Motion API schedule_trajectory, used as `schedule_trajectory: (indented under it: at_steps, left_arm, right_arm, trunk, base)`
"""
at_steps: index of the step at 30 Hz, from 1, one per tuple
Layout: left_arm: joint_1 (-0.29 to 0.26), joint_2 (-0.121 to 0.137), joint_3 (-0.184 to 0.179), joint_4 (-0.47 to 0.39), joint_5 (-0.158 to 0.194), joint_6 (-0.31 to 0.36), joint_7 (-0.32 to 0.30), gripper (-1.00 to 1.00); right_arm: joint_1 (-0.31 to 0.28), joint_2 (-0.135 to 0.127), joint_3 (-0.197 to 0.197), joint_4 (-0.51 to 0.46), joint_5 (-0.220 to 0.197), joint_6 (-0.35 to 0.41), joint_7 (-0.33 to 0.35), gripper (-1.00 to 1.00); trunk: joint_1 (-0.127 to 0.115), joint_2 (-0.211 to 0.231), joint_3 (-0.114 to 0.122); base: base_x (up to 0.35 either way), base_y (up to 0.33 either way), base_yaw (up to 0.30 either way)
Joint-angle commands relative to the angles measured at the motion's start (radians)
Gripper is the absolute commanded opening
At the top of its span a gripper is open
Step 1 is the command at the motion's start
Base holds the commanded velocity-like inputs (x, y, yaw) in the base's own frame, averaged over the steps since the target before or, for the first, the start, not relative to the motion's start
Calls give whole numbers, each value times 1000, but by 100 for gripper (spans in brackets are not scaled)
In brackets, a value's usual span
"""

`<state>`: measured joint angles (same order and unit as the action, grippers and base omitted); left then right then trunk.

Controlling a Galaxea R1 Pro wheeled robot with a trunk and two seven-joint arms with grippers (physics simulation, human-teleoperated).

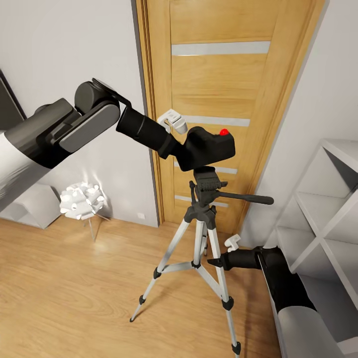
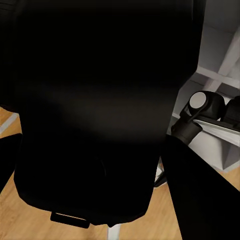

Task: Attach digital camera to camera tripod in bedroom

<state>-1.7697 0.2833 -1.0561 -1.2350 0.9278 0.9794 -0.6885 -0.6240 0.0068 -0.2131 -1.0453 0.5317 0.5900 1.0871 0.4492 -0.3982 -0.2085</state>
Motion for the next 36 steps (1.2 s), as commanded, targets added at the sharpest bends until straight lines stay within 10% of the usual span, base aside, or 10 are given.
schedule_trajectory:
  at_steps: [1, 11, 12, 36]
  left_arm:
    - [-2, 0, -2, 0, 2, 2, -5, -100]
    - [-2, 0, -3, 0, 2, 2, -5, -100]
    - [-2, 0, -3, 0, 2, 2, -5, 100]
    - [-2, -1, -2, 2, 2, 4, -5, 100]
  right_arm:
    - [-1, 1, -2, -1, 11, 2, 7, -100]
    - [-1, 1, -2, -1, 11, 2, 6, -100]
    - [-1, 1, -2, -1, 11, 2, 6, -100]
    - [-1, 1, -2, -1, 19, 2, 7, -100]
  trunk:
    - [1, -2, -2]
    - [1, -2, -2]
    - [1, -2, -2]
    - [1, -2, -2]
  base:
    - [0, 0, 0]
    - [0, 0, 0]
    - [0, 0, 0]
    - [0, 0, 0]
